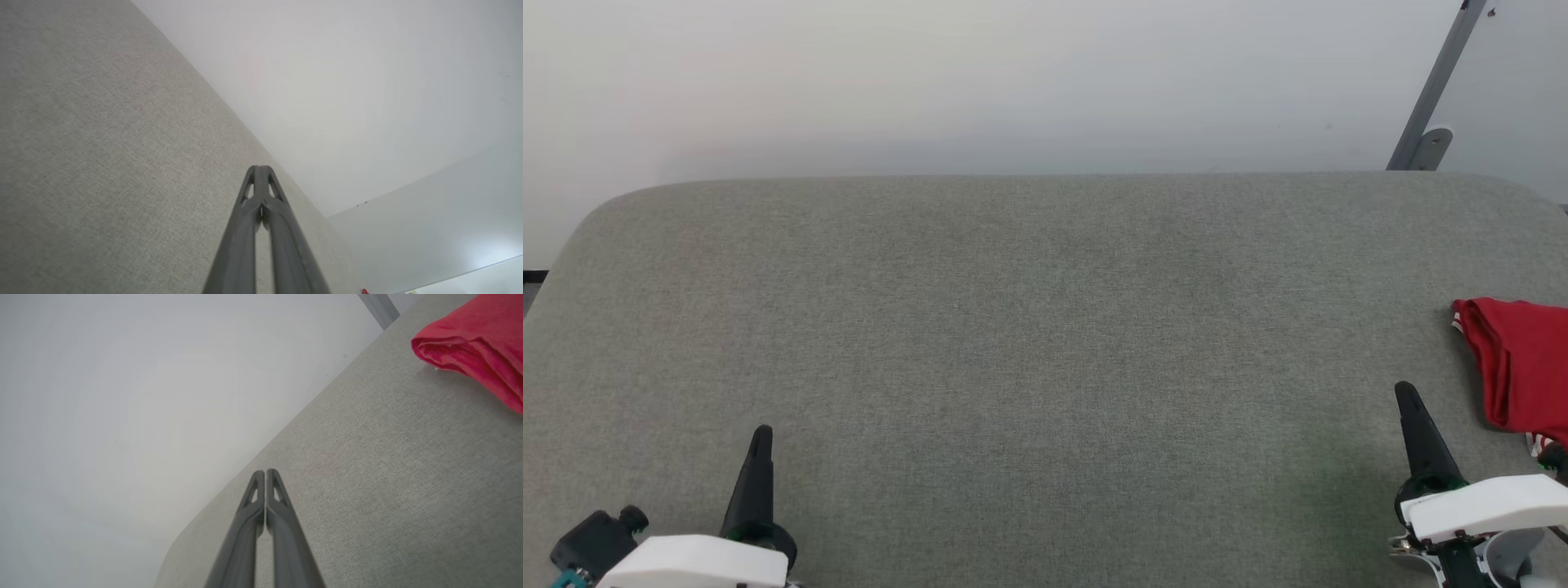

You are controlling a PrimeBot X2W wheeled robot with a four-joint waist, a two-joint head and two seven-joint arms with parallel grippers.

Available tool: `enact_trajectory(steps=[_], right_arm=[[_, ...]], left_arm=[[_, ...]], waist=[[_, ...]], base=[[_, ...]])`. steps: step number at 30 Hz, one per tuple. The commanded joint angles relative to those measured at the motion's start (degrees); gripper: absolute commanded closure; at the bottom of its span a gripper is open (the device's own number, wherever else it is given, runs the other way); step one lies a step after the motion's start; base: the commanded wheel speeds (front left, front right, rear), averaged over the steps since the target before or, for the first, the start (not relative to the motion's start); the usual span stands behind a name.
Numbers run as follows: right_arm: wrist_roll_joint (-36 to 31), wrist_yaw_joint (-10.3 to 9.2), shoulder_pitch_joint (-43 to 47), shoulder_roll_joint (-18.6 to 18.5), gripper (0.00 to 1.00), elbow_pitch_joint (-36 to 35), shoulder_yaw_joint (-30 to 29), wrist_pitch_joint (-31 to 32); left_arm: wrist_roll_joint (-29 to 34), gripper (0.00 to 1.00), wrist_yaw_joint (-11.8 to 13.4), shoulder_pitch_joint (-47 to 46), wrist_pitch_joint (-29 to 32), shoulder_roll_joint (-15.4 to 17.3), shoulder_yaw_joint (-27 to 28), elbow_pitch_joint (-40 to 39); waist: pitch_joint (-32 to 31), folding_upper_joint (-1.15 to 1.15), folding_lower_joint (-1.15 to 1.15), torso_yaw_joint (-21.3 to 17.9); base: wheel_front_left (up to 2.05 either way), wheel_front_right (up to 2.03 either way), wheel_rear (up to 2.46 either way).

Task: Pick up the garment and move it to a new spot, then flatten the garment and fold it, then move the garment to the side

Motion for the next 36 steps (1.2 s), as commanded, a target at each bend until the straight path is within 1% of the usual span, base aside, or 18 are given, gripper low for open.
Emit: enact_trajectory(steps=[1, 24, 36], right_arm=[[1.58, -0.04, -1.52, 0.04, 1.0, -0.47, -0.14, 0.38], [14.13, -0.04, -2.73, 1.47, 1.0, 0.76, -0.63, 2.57], [19.27, -0.05, -3.2, 2.02, 1.0, 1.21, -0.81, 3.45]], left_arm=[[-1.54, 1.0, -0.07, -1.68, 0.37, 0.02, 0.45, -0.37], [-13.38, 1.0, -0.11, -4.32, 4.06, -1.78, 1.92, 1.32], [-17.95, 1.0, -0.12, -5.41, 5.62, -2.48, 2.57, 2.01]], waist=[[0.0, 0.0, 0.0, -0.06], [0.04, 0.0, 0.0, -1.08], [0.06, 0.0, 0.0, -1.57]], base=[[0.0, 0.0, 0.0], [0.0, 0.0, 0.0], [0.0, 0.0, 0.0]])
